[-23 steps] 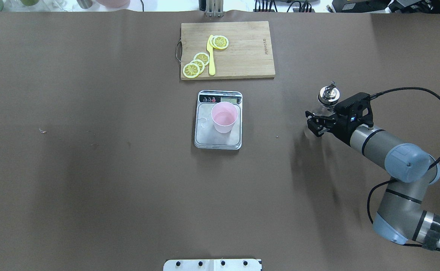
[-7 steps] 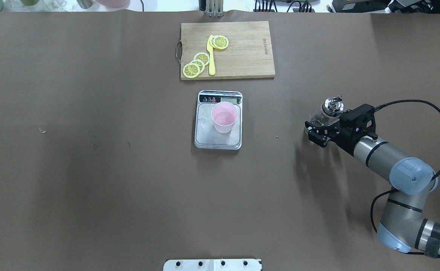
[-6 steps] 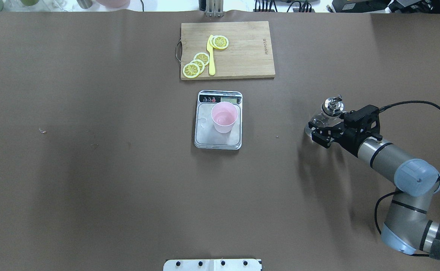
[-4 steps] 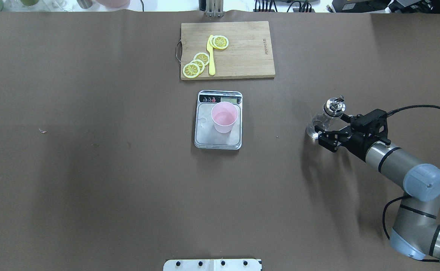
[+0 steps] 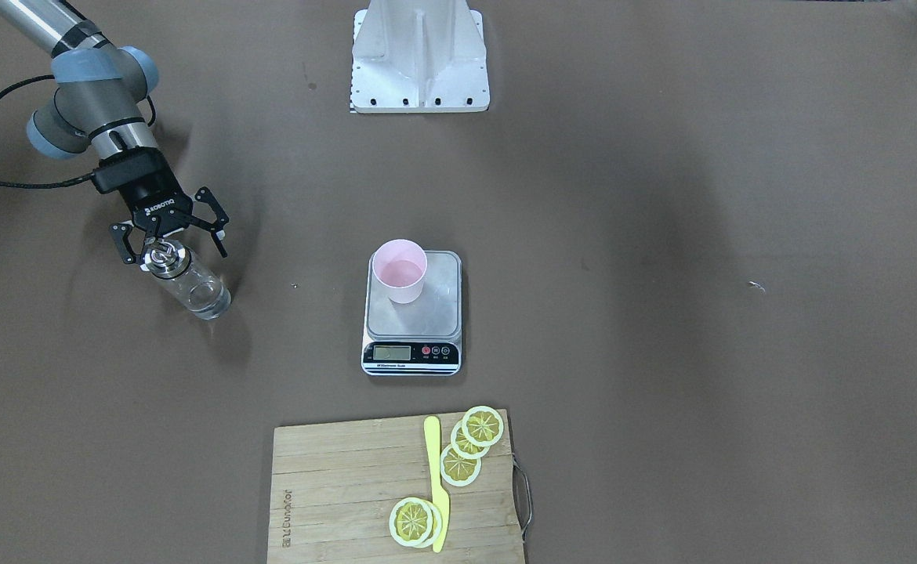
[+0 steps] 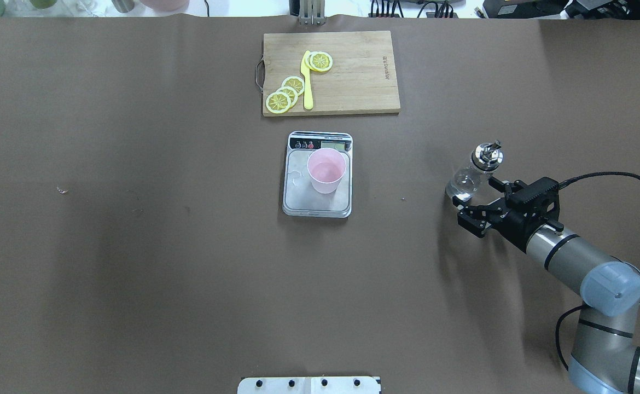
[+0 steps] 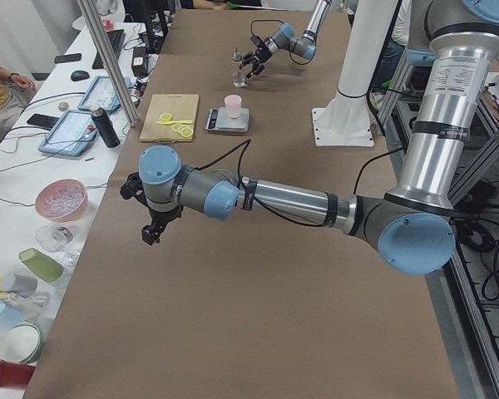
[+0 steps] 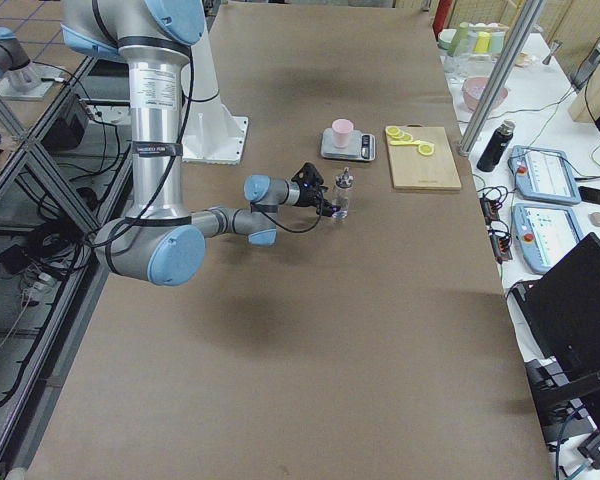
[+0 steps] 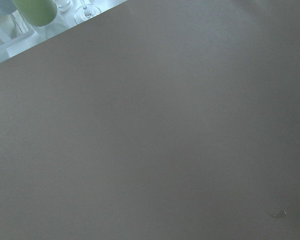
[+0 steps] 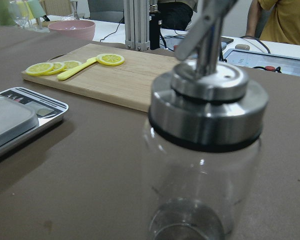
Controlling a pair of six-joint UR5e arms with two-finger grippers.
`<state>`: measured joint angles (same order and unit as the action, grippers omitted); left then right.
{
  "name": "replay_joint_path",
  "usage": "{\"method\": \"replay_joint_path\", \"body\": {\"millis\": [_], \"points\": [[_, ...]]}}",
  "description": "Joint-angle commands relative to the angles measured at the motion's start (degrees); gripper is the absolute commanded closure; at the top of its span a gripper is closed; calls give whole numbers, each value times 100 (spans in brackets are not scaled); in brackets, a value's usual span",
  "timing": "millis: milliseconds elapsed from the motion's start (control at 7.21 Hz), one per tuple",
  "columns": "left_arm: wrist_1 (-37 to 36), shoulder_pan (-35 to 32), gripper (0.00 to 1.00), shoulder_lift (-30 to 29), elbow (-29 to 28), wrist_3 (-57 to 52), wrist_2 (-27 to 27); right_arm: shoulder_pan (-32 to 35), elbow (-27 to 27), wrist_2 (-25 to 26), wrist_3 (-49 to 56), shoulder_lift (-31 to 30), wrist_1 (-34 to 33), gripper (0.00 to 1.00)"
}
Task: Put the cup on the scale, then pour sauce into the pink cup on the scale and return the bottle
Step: 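Open the right gripper and release the sauce dispenser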
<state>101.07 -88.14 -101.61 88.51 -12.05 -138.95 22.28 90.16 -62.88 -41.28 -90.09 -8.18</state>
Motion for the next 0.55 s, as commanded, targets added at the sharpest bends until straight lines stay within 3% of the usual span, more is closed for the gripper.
{"method": "replay_joint_path", "body": {"millis": [0,416], "points": [[0,7,2,-8,-9,-8,0,-154,176,153,6,-227,1,1],[-9,7,2,-17,-18,-17,0,-207,529,144,-3,-641,10,1]]}}
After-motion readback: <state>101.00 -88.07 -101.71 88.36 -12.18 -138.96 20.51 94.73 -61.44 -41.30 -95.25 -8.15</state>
